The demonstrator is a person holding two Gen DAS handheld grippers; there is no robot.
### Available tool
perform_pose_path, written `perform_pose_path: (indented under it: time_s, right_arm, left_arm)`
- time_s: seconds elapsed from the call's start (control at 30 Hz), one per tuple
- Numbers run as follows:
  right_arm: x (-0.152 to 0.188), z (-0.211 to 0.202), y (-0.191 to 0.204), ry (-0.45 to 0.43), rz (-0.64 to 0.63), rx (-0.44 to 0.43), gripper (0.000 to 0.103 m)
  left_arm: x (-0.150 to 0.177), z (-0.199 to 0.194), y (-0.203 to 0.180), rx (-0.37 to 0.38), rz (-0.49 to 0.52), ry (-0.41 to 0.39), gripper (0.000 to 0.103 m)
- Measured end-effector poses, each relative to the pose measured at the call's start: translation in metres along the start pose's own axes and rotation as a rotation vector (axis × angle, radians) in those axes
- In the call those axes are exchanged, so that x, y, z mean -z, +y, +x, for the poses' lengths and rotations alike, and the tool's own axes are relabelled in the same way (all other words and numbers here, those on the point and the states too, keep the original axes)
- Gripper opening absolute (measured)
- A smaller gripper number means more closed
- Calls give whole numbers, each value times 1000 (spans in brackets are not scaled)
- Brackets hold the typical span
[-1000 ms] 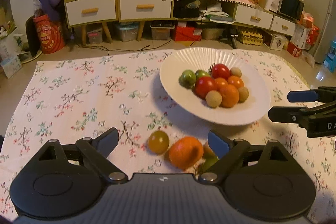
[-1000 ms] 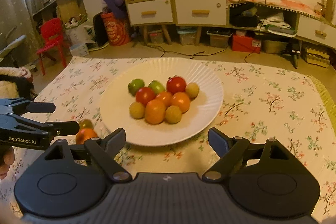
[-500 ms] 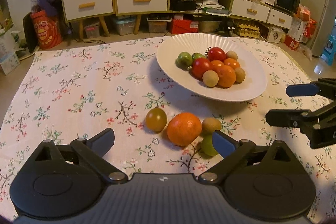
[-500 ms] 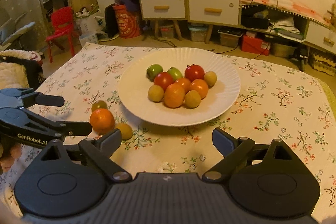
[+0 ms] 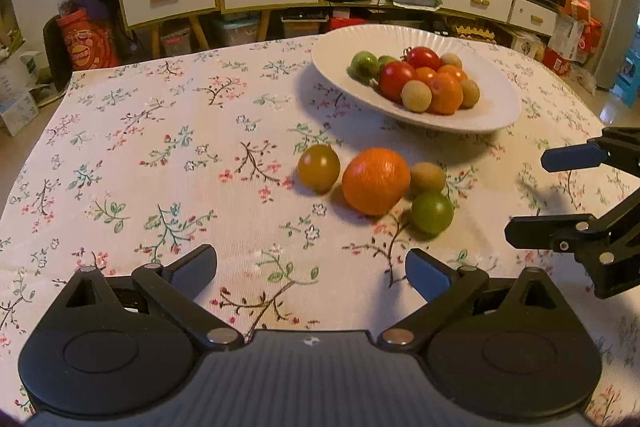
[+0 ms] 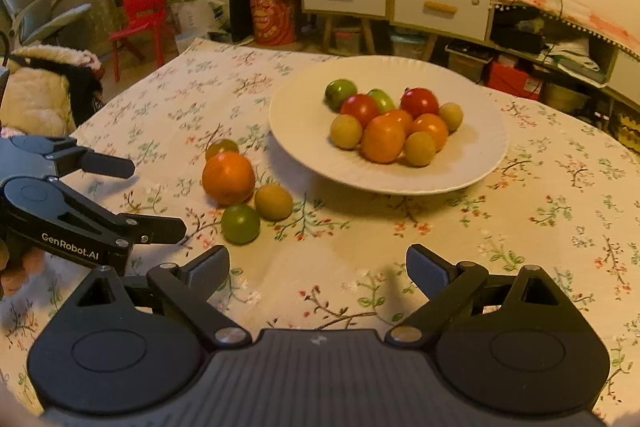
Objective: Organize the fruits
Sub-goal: 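Withdraw both open grippers from the plate back toward the loose fruits, then grasp the orange with the left gripper while the right grasps a green lime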
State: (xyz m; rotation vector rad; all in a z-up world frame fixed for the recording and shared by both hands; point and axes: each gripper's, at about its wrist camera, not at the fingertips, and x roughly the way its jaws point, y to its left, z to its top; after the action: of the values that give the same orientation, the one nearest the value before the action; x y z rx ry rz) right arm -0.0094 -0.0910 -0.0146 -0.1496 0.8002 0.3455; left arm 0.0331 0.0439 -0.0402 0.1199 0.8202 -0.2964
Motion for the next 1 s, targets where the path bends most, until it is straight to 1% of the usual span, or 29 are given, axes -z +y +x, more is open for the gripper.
perform_pose_path:
  time_s: [0.2, 0.43, 0.67, 0.8, 1.0]
  right_arm:
    - [6, 6, 2, 19, -2, 1, 95]
    - [10, 15, 3, 31, -5, 10, 95]
    - [14, 16, 8, 18, -49, 21, 98]
    - [15, 17, 11, -1, -79, 20, 97]
    - [18, 16, 16, -30, -95, -5, 95]
  left_arm:
    - [6, 8, 0, -6, 27, 8, 100]
    - [6, 15, 3, 4, 18, -57, 100]
    - [2, 18, -1, 6, 17, -72, 100]
    - [-3, 18, -1, 30, 9, -83, 93]
    - [-8, 15, -4, 84, -5, -105, 74]
